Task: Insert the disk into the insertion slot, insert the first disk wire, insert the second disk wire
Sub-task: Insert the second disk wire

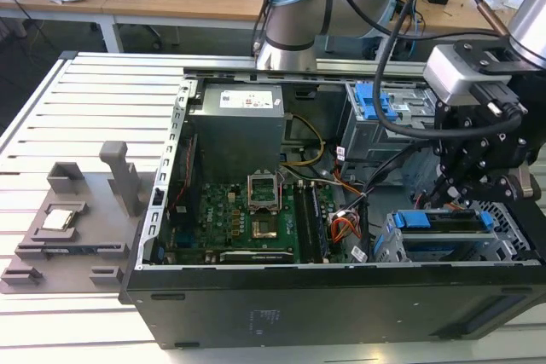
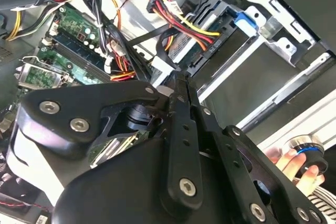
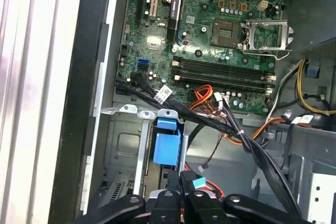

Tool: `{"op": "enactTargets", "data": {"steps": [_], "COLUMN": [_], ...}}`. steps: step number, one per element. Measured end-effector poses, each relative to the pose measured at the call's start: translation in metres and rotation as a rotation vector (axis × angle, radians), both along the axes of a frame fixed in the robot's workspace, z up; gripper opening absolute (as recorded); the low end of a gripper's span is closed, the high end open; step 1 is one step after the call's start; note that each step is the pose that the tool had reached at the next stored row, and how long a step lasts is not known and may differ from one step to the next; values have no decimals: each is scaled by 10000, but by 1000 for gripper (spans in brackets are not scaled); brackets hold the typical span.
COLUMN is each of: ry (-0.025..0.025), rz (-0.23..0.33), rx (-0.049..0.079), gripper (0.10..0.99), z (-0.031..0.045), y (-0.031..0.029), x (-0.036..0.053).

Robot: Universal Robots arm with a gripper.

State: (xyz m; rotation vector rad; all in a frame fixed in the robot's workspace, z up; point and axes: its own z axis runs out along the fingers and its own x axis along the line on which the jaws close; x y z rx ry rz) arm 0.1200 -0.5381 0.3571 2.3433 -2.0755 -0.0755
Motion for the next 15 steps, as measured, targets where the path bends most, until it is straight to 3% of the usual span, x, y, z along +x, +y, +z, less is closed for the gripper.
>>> {"op": "enactTargets", "data": {"steps": [5,15], "ry": [46,65], "rz": [-47,-107], "rx": [2,3], "gripper": [149,149], "z": [-51,-144], "y": [-84,-109], "x": [87,167]}}
